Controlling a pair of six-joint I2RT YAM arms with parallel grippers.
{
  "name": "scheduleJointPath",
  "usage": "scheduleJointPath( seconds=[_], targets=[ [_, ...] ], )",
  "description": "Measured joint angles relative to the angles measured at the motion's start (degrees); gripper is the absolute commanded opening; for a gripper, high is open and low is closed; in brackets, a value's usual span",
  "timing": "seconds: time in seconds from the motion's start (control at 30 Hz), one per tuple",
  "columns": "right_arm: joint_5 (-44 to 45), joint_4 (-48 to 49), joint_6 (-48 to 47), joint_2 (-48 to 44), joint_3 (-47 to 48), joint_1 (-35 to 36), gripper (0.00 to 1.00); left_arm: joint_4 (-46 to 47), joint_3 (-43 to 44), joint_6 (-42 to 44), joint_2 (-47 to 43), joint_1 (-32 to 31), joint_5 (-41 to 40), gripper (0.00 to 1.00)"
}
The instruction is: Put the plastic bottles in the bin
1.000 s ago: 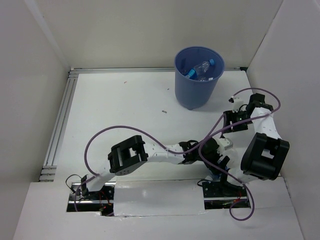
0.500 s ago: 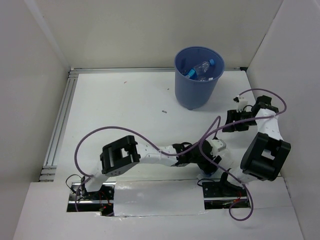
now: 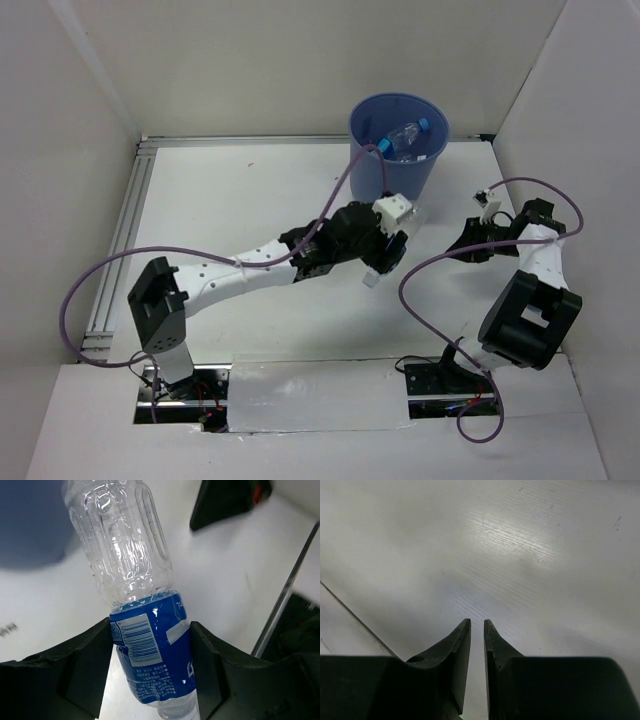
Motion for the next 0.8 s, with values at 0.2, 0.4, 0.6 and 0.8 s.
scheduleJointPath(
  seconds=[0.2, 0.4, 0.6, 0.8],
  targets=[
    [-1.97, -0.98, -3.43, -0.48, -1.22, 0.00, 0.24, -0.46, 12.31, 2.05, -1.95, 5.18, 0.72, 0.00],
    [-3.48, -3.82, -7.61, -0.48, -1.22, 0.00, 0.28, 12.46, 16.41, 0.00, -1.49, 11.93, -0.66, 0.00],
    [-3.87, -7.19, -11.82, -0.92, -1.18, 0.00, 0.34, 21.40, 29.35, -5.70, 11.56, 13.70, -6.88, 0.00],
    [-3.89, -8.04, -13.84, -3.98, -1.16, 0.00, 0.45, 20.31, 43.47, -11.69, 26.60, 14.91, -12.46, 0.17]
  ],
)
